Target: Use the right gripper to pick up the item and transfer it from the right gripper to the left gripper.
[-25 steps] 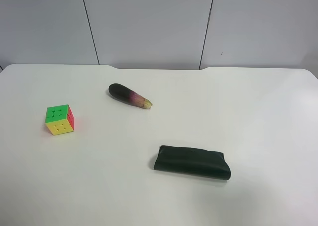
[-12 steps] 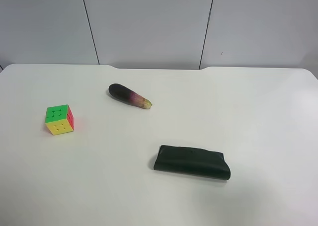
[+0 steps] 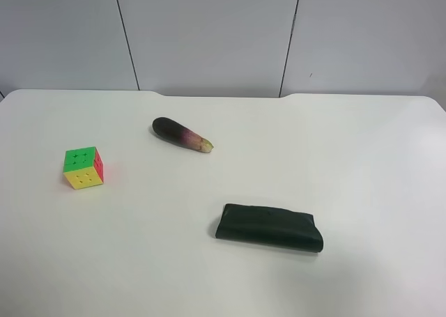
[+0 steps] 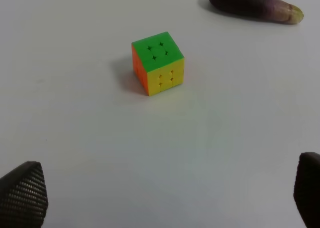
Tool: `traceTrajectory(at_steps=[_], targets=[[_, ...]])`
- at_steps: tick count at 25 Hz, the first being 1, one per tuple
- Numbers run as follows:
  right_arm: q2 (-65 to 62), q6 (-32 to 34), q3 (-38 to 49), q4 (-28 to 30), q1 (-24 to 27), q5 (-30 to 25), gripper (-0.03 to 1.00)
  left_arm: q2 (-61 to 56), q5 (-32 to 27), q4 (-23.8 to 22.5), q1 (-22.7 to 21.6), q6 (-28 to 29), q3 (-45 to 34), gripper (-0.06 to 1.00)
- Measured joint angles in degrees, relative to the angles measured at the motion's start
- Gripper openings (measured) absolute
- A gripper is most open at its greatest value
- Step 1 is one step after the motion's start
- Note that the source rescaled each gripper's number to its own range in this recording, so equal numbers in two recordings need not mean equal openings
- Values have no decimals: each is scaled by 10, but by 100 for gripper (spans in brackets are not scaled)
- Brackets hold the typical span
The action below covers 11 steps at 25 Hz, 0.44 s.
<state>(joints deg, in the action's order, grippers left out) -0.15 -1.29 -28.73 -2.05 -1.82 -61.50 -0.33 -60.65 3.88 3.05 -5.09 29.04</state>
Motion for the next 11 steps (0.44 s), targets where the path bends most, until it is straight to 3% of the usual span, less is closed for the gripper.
traceTrajectory(at_steps=[11], targets=[[0,0,0,0,0,0,100,0,0,0,0,0,0,100]])
